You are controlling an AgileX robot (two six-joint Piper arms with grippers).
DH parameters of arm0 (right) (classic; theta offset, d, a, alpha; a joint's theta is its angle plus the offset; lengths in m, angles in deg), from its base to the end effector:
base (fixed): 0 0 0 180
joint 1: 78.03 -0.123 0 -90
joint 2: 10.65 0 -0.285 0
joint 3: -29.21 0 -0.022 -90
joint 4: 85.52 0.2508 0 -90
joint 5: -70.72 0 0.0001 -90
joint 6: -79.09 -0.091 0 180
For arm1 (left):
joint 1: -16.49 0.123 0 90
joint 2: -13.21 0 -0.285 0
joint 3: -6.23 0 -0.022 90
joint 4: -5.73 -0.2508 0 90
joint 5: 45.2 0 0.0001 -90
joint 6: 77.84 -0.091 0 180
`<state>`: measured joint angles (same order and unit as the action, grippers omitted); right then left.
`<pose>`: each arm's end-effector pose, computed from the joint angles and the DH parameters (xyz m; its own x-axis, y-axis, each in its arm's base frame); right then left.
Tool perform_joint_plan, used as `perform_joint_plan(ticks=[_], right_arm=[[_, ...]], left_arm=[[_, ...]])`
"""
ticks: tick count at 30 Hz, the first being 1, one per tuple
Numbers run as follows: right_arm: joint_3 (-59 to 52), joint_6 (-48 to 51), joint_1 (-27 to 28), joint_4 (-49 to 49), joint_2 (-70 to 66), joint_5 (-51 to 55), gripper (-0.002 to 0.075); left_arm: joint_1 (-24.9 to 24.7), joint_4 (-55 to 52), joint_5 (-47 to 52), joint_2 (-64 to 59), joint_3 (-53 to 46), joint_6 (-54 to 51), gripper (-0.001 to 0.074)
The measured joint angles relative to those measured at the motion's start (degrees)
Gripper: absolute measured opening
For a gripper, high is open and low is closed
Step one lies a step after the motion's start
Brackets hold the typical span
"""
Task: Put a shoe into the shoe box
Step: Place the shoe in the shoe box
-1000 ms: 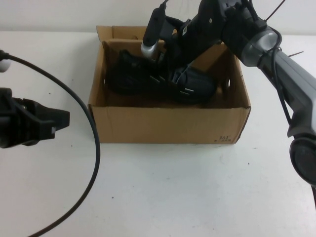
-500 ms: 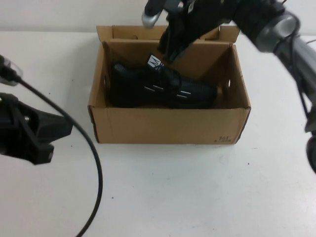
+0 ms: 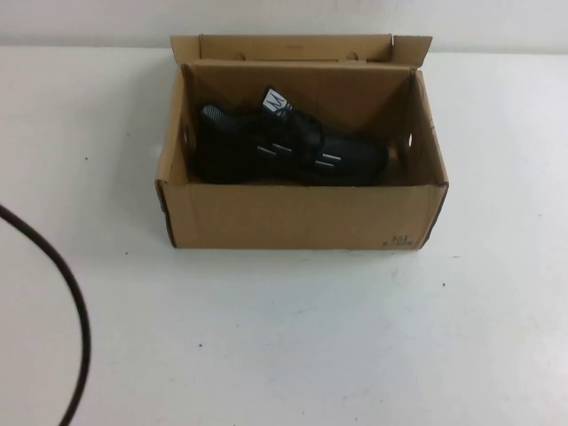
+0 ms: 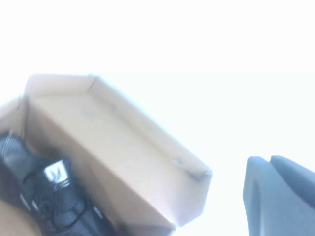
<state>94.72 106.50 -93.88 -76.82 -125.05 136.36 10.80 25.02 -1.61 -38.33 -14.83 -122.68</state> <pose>0.3567 0.1143 0.5269 -0.2040 -0.4734 -0.8569 -0.5177 0.7951 -0.3160 0.1333 -0.0341 0.4053 -0.2015 0.5184 -0.8310 0.4710 0.7952 0.3819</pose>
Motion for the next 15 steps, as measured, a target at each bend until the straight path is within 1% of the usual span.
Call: perform_joint_plan(ticks=[4, 7, 11, 15], right_arm=[[0.06, -3.67, 3.57, 1.88, 7.61, 3.67, -0.0015], [0.19, -4.96, 5.69, 5.65, 12.57, 6.32, -0.0015], [-0.21, -5.35, 6.19, 10.66, 18.25, 7.30, -0.0015], [-4.65, -5.35, 6.19, 13.16, 23.49, 6.76, -0.0015]], left_arm=[[0.00, -0.33, -4.36, 5.31, -0.28, 7.96, -0.0001], [0.00, 0.36, -8.88, 9.36, -2.54, 11.17, -0.0001], [0.00, 2.94, -12.97, 13.84, -7.06, 12.29, -0.0001], [0.00, 4.72, -15.03, 17.17, -12.35, 12.91, -0.0001]])
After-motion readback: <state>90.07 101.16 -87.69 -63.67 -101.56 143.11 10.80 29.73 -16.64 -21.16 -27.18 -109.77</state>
